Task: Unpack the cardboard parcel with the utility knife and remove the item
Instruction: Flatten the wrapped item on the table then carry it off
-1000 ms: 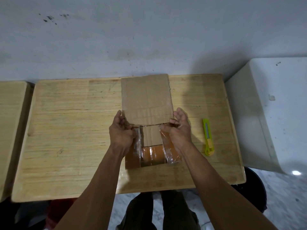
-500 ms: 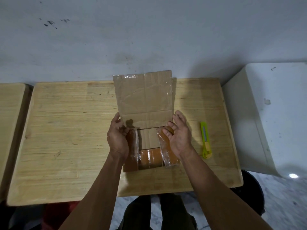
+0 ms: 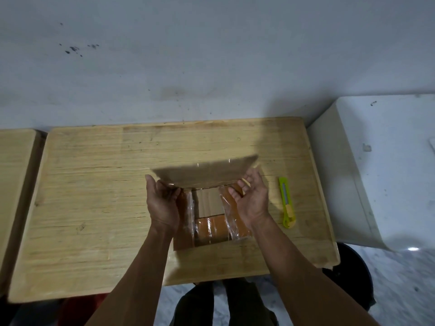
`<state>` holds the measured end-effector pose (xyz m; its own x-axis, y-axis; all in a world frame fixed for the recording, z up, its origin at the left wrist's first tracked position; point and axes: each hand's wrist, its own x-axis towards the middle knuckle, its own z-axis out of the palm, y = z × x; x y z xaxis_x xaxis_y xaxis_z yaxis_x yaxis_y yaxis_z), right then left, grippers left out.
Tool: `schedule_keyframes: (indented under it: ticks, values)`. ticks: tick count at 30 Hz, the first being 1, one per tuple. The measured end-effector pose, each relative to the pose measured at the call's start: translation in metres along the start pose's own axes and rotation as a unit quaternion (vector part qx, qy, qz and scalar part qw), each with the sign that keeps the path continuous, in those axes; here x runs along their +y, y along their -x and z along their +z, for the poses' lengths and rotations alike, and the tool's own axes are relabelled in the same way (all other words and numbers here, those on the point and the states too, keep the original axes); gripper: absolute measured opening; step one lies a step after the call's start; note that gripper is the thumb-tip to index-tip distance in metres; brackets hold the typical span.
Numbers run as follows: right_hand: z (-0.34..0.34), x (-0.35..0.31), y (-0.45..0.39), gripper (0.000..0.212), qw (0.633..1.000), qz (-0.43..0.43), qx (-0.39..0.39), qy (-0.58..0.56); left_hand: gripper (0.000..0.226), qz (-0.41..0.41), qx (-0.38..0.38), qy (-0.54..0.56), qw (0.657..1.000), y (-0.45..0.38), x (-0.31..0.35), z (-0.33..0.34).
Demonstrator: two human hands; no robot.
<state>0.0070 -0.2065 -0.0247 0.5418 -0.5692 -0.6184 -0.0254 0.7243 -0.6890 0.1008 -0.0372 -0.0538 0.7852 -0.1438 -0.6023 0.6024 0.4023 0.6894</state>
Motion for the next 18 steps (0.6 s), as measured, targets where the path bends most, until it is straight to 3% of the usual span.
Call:
schedule_keyframes:
  ticks: [4,8,9,12,13,15,18]
  values:
    - [-0.013,0.004,-0.002,0.023,0.996,-0.049,-0.073,0.02,0.058,-0.068,-0.102,0.001,0.992,0.004,0.004,-0.01]
    - [-0.023,-0.004,0.001,0.023,0.986,-0.059,-0.138,0.067,0.042,-0.083,-0.119,-0.031,0.989,0.002,0.008,-0.015]
    - [-0.022,-0.008,0.004,0.017,0.984,-0.052,-0.146,0.087,0.04,-0.081,-0.121,-0.044,0.988,0.003,0.01,-0.014]
    - [-0.028,-0.013,0.005,0.038,0.974,-0.027,-0.172,0.143,0.029,-0.008,-0.144,-0.144,0.979,0.002,0.011,-0.023]
    - [-0.029,-0.014,0.005,0.027,0.972,-0.028,-0.174,0.157,0.018,0.019,-0.154,-0.166,0.974,0.005,0.014,-0.024]
    - [-0.032,-0.015,0.004,0.022,0.961,-0.049,-0.197,0.187,0.029,0.061,-0.185,-0.217,0.957,0.006,0.015,-0.029]
    - [-0.036,-0.016,0.002,0.038,0.949,-0.059,-0.212,0.225,0.011,0.032,-0.175,-0.251,0.951,0.013,0.026,-0.022]
